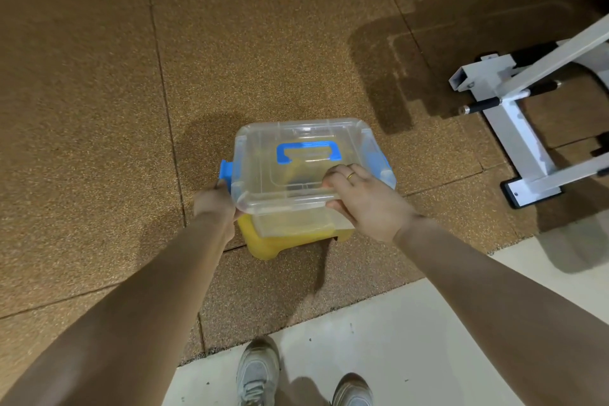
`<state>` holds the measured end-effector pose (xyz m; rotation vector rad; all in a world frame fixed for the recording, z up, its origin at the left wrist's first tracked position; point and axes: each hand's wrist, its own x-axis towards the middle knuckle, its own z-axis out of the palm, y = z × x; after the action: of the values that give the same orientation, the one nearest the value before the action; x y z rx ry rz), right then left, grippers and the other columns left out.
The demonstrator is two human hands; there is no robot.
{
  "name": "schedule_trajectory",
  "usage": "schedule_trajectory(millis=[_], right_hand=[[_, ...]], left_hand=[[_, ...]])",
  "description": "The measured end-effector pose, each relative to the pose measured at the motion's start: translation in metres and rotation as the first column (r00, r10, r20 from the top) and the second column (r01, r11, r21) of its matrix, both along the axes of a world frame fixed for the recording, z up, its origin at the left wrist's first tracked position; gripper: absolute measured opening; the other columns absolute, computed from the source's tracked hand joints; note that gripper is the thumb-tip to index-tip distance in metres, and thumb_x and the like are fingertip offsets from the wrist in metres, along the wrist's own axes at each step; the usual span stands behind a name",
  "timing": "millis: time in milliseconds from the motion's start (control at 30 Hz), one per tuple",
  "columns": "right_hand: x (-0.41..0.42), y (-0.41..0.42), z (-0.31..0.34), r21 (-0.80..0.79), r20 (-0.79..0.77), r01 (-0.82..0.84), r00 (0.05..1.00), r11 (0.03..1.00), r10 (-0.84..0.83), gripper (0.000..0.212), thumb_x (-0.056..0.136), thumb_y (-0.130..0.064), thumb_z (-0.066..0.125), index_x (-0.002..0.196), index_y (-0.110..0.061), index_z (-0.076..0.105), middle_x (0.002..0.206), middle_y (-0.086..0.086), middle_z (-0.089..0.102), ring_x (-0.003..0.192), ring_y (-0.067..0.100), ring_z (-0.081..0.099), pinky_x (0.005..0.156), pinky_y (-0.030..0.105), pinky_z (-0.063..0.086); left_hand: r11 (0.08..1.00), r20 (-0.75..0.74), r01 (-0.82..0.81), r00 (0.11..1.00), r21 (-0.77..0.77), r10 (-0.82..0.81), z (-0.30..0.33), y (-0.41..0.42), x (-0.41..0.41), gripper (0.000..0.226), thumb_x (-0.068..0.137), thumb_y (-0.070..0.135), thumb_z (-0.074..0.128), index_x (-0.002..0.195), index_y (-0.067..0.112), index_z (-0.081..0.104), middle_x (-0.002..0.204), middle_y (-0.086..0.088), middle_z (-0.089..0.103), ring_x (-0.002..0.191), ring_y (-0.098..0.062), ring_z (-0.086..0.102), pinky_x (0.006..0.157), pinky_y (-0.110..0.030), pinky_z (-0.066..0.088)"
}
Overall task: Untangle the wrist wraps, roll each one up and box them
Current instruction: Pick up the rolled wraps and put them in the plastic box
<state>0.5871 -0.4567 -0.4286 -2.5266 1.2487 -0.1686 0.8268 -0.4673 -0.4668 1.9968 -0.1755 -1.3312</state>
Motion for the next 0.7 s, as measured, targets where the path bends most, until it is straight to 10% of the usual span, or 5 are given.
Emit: schedule_trajectory(millis=[167, 400, 567, 700], right_hand=[[0.001, -0.016, 0.021, 0.233, 0.229, 0.311, 0.903, 0.921, -0.363, 0.031, 0.098, -0.020, 0.047, 0.126, -0.008, 0.044, 0.118, 0.011, 0.052, 0.107, 0.027, 0.050, 0.084, 0.031, 0.037], [-0.024, -0.043, 0.019, 0.537, 0.405, 0.590, 0.446, 0.602, -0.798, 0.017, 0.102, -0.021, 0.039, 0.116, -0.014, 0.044, 0.096, -0.010, 0.053, 0.081, 0.003, 0.053, 0.068, 0.016, 0.046], [-0.058, -0.033, -0.039, 0.581, 0.392, 0.756, 0.065, 0.302, -0.918, 0.012, 0.103, -0.022, 0.036, 0.110, -0.016, 0.044, 0.091, -0.007, 0.054, 0.093, 0.015, 0.055, 0.087, 0.034, 0.048], [-0.092, -0.017, -0.095, 0.686, 0.291, 0.727, -0.236, 0.030, -0.927, 0.013, 0.102, -0.014, 0.032, 0.102, -0.021, 0.042, 0.094, -0.002, 0.059, 0.080, 0.013, 0.056, 0.075, 0.032, 0.044]], left_hand=[[0.985, 0.001, -0.137, 0.991, -0.106, 0.137, 0.007, 0.005, 0.004, 0.027, 0.103, 0.020, 0.040, 0.086, 0.024, 0.060, 0.088, 0.002, 0.062, 0.080, -0.014, 0.059, 0.069, -0.025, 0.051], [1.000, 0.016, 0.013, 1.000, 0.000, -0.013, 0.001, 0.005, 0.008, 0.025, 0.104, 0.015, 0.034, 0.121, 0.017, 0.053, 0.108, -0.008, 0.060, 0.083, -0.020, 0.063, 0.063, -0.031, 0.053], [0.978, 0.193, 0.170, 0.962, 0.121, -0.191, -0.013, -0.005, 0.003, 0.036, 0.102, 0.018, 0.033, 0.129, 0.010, 0.055, 0.105, -0.014, 0.064, 0.070, -0.021, 0.057, 0.056, -0.031, 0.045], [0.912, 0.614, 0.410, 0.725, -0.024, -0.310, -0.004, -0.006, -0.010, 0.050, 0.097, 0.027, 0.031, 0.141, 0.006, 0.040, 0.145, -0.016, 0.041, 0.130, -0.034, 0.041, 0.107, -0.044, 0.036]])
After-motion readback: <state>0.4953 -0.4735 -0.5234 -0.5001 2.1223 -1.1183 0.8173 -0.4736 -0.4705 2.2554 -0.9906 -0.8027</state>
